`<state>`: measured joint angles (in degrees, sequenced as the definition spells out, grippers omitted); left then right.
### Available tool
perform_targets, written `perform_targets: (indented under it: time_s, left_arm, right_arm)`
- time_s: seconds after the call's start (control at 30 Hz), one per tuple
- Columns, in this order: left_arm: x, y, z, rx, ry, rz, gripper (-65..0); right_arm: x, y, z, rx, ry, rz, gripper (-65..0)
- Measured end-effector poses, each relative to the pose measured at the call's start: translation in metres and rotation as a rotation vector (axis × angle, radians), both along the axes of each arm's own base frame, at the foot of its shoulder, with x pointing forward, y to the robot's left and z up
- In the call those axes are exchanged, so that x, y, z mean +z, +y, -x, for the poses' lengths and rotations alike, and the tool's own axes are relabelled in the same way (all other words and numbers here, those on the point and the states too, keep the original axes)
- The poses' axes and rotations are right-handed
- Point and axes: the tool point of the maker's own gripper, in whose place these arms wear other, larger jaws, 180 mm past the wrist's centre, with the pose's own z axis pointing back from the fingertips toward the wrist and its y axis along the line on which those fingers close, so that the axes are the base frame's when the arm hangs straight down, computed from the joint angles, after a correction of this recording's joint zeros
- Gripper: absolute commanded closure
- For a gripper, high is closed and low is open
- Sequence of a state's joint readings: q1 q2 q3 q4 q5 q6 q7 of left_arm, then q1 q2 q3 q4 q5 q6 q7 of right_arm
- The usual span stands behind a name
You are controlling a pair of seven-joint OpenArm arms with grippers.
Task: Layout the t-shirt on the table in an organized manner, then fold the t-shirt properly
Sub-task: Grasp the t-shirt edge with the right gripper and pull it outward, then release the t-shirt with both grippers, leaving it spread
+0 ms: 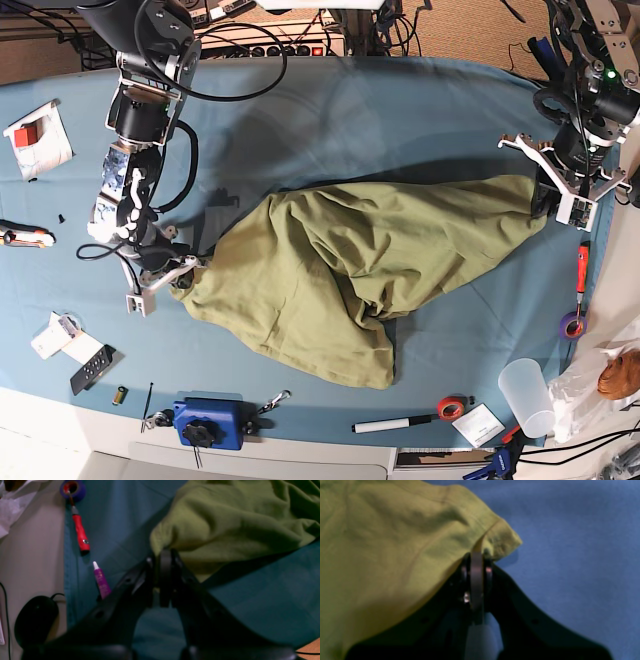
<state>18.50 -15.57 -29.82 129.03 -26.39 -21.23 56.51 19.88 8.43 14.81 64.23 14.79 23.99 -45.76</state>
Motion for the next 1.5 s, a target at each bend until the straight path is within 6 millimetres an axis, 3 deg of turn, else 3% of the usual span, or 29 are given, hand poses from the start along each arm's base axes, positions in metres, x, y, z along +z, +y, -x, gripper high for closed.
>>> perform_targets:
  time_s: [0.13,0.2,0.33,0.4,0.5,0.67,0.83,1.03,1.23,1.37,1.5]
  left_arm:
    - [0.0,0.0,0.0,-0.001,-0.001,0.003,0.0]
    - [0.001,-0.001,-0.001,-0.003,-0.007,0.005,0.0]
    - [0.008,-0.003,-0.005,-0.009,-0.052,0.018,0.0]
    - [0.011,-0.004,-0.007,-0.011,-0.072,0.021,0.0]
    - [0.012,-0.004,-0.007,-0.01,-0.073,0.021,0.0]
    - [0.012,-0.003,-0.007,-0.01,-0.072,0.021,0.0]
    - [0.01,-0.003,-0.006,-0.009,-0.063,0.018,0.0]
    - [0.005,-0.003,-0.002,-0.008,-0.037,0.016,0.0]
    - [-0.003,-0.003,0.006,-0.007,-0.007,0.016,0.0]
    - [-0.004,-0.003,0.007,-0.007,-0.001,0.016,0.0]
    - [-0.006,-0.003,0.009,-0.007,0.006,0.016,0.0]
  right_arm:
    - [0.013,0.0,-0.004,0.029,0.006,0.022,0.0]
    - [0.042,-0.004,-0.013,0.053,-0.07,0.028,0.0]
    - [0.122,-0.016,-0.022,0.073,-0.26,0.029,0.0]
    - [0.143,-0.023,-0.014,0.067,-0.294,0.04,0.0]
    - [0.156,-0.04,0.0,0.043,-0.324,0.042,0.0]
    - [0.136,-0.072,0.04,-0.036,-0.284,-0.064,0.0]
    - [0.114,-0.079,0.095,-0.008,-0.226,-0.125,0.0]
    - [0.091,-0.093,0.158,-0.036,-0.122,-0.066,0.0]
    - [0.066,-0.085,0.206,-0.001,0.021,-0.024,0.0]
    - [0.061,-0.083,0.23,0.011,0.076,0.007,0.0]
    - [0.068,-0.103,0.248,-0.049,0.079,0.045,0.0]
